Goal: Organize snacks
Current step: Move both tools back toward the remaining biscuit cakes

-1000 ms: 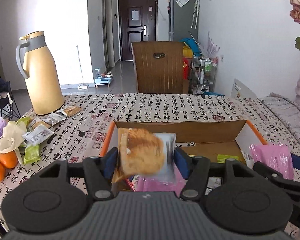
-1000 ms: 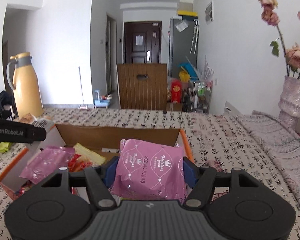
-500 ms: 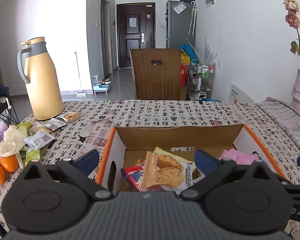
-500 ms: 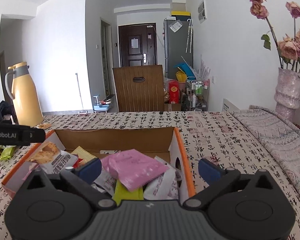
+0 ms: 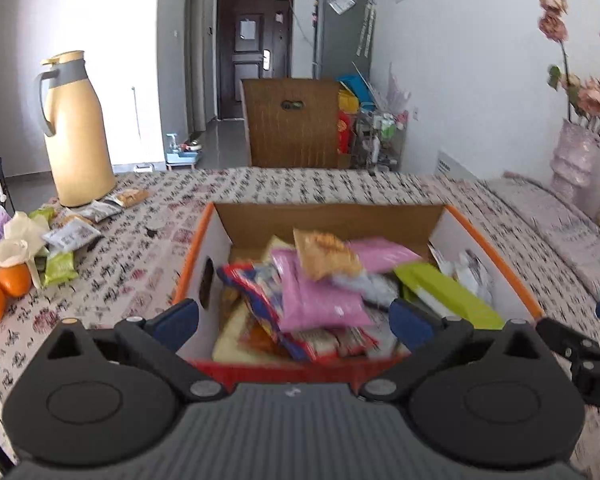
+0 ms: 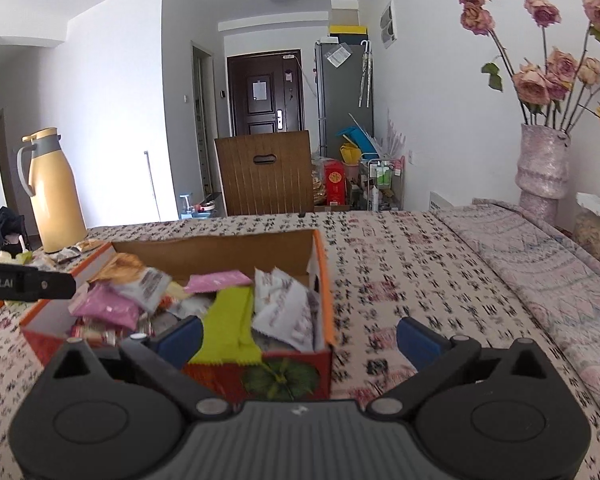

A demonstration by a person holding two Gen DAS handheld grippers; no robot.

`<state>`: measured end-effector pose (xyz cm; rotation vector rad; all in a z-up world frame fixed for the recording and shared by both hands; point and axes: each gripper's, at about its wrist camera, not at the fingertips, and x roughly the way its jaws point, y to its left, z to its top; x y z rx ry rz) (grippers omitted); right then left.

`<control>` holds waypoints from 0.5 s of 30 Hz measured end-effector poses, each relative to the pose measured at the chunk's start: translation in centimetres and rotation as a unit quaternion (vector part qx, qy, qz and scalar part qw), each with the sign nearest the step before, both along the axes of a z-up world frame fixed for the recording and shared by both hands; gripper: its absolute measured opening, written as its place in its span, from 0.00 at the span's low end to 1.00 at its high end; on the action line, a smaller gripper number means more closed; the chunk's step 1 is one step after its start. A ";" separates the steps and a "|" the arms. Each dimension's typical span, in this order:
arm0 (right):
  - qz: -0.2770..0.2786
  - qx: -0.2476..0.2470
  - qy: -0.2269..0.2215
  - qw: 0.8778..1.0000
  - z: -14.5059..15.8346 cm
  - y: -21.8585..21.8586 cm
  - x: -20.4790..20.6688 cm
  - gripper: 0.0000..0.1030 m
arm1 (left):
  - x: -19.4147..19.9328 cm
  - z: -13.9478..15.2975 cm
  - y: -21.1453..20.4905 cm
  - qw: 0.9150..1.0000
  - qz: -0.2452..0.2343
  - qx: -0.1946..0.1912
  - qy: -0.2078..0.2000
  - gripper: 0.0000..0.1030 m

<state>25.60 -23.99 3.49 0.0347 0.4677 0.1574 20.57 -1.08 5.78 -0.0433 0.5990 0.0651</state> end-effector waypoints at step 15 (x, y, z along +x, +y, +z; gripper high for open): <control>0.033 0.000 0.047 0.998 -3.4 -1.6 -3.6 1.00 | -3.4 -3.6 -2.6 0.999 -0.009 -0.002 0.052 1.00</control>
